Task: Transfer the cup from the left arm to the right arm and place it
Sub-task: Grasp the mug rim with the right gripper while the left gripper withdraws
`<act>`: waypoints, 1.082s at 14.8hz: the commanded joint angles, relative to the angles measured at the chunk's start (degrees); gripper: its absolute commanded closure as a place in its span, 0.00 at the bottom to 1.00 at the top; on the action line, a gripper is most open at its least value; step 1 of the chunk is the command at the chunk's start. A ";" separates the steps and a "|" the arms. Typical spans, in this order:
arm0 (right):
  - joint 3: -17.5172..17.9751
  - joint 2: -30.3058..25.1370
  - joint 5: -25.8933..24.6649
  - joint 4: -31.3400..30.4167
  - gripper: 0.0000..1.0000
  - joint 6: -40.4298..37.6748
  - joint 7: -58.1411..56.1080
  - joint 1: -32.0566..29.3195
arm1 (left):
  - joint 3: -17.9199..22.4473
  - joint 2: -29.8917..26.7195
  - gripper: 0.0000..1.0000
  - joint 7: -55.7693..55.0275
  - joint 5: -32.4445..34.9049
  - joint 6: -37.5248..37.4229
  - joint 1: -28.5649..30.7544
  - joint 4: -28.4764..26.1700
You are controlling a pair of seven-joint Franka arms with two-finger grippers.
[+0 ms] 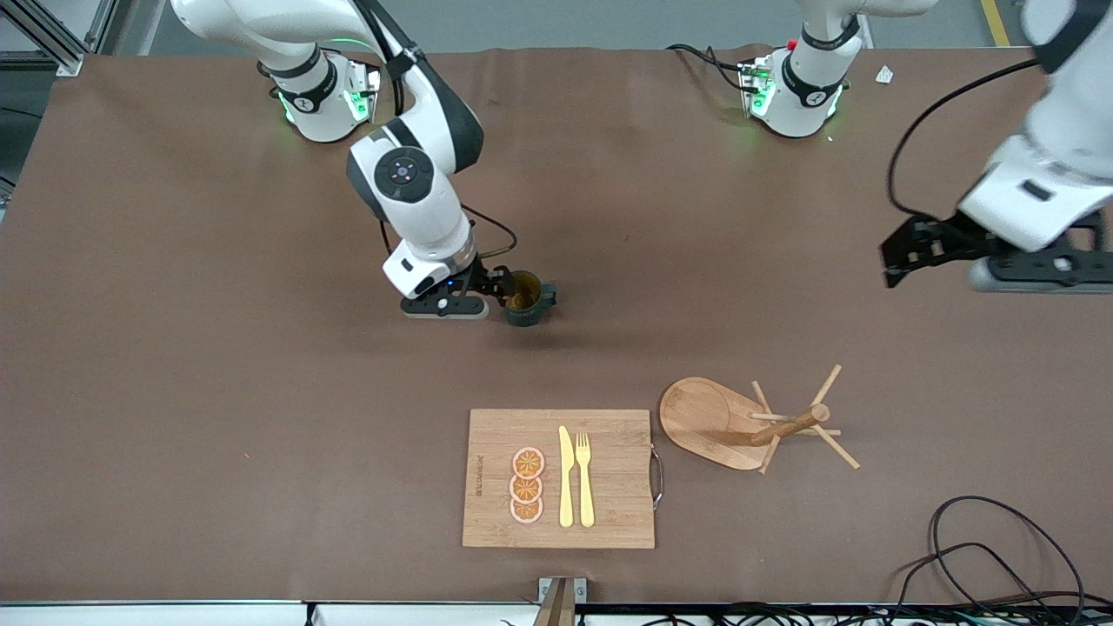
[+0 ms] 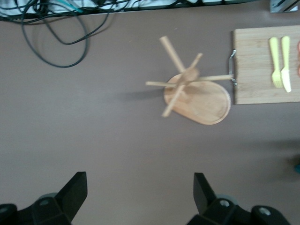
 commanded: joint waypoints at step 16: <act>-1.54 4.76 -1.07 -3.97 0.00 7.78 7.45 5.51 | 2.37 -1.75 0.00 2.66 -3.57 -3.60 0.80 1.31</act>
